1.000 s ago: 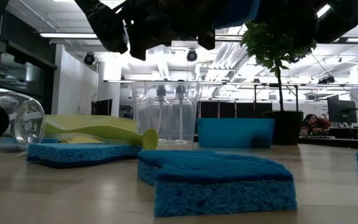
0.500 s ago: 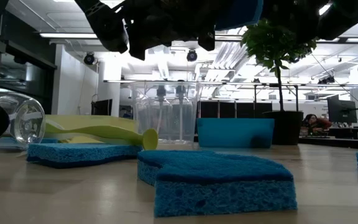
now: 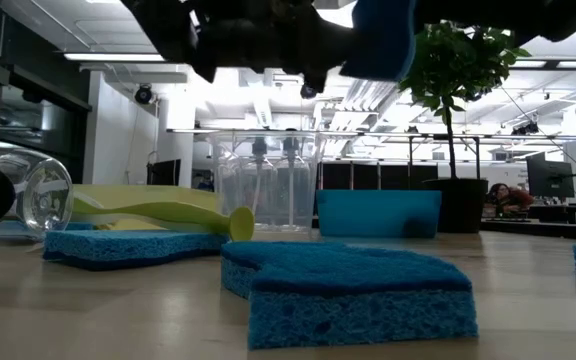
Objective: Pick & Place Kitchen Sink Supplies
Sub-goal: Put the blue sponge into the yellow bin
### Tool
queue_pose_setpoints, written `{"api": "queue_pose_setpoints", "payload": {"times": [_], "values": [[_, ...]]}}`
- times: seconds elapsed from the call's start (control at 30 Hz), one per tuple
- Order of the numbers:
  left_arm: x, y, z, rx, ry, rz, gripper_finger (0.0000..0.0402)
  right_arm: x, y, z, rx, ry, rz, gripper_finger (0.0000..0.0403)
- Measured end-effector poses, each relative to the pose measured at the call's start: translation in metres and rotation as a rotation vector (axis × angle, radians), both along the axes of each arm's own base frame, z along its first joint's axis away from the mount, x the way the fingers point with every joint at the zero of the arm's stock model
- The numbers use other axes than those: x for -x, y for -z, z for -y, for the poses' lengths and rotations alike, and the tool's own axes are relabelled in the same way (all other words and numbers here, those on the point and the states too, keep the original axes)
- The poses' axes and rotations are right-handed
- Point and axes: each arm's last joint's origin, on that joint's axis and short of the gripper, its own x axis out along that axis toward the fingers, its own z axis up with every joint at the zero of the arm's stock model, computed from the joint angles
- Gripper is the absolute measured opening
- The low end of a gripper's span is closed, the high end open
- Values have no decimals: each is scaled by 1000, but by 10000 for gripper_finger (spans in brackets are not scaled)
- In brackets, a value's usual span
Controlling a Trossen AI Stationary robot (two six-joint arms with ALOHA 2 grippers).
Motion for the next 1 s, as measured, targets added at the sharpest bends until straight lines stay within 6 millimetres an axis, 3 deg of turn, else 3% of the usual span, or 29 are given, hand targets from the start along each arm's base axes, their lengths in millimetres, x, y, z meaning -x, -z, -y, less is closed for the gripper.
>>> {"api": "queue_pose_setpoints", "payload": {"times": [0.4, 0.77, 1.0], "values": [[30, -19, -5, -81, -333, -250, 1, 1, 18, -11, -13, -44, -211, 229], [74, -46, -15, -111, -818, -387, 1, 2, 25, -16, -45, -55, -278, 227], [99, -45, -22, -99, -1196, -467, 1, 2, 27, -16, -68, -54, -297, 228]]}}
